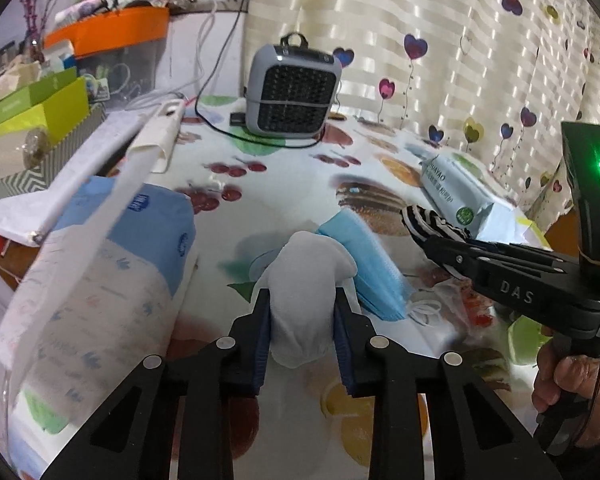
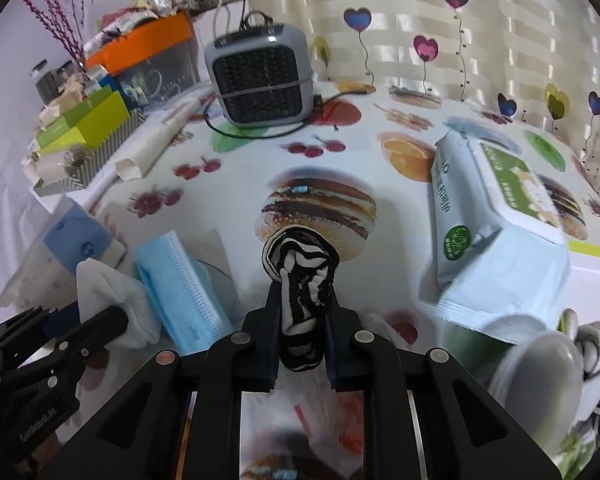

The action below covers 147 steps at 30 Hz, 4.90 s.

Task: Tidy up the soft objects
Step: 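Close the left tool on the white cloth ball while the right tool lifts the striped roll, then carry the white cloth ball and striped roll toward the white box, then lower both items into the box and open both tools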

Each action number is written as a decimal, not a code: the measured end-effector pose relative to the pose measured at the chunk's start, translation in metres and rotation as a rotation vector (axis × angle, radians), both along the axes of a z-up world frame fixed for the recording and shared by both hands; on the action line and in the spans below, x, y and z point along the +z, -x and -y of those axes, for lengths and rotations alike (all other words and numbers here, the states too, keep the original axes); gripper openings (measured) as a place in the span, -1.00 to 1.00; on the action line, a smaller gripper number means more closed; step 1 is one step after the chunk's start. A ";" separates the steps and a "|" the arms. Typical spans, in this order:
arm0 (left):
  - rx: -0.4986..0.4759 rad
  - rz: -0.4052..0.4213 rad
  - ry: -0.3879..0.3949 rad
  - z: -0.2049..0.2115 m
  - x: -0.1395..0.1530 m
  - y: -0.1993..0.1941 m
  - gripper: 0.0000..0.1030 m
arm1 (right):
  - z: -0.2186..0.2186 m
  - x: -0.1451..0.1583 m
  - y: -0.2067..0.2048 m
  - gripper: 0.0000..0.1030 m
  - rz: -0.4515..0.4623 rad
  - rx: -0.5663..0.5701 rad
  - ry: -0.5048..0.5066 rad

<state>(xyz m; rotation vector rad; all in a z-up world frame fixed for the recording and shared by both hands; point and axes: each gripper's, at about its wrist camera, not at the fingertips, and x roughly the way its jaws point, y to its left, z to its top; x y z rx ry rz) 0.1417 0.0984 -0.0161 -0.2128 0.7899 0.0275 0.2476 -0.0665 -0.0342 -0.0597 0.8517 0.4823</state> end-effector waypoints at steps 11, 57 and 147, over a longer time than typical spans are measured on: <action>-0.003 0.075 -0.001 0.018 0.037 0.040 -0.48 | 0.017 0.042 0.059 -0.65 0.101 0.044 -0.062; -0.169 0.166 -0.014 0.117 0.086 0.066 -0.48 | 0.105 0.084 0.133 -0.65 0.235 -0.023 -0.109; -0.607 0.045 0.056 0.305 0.037 -0.038 -0.06 | 0.302 0.028 0.059 -0.07 0.155 -0.426 -0.153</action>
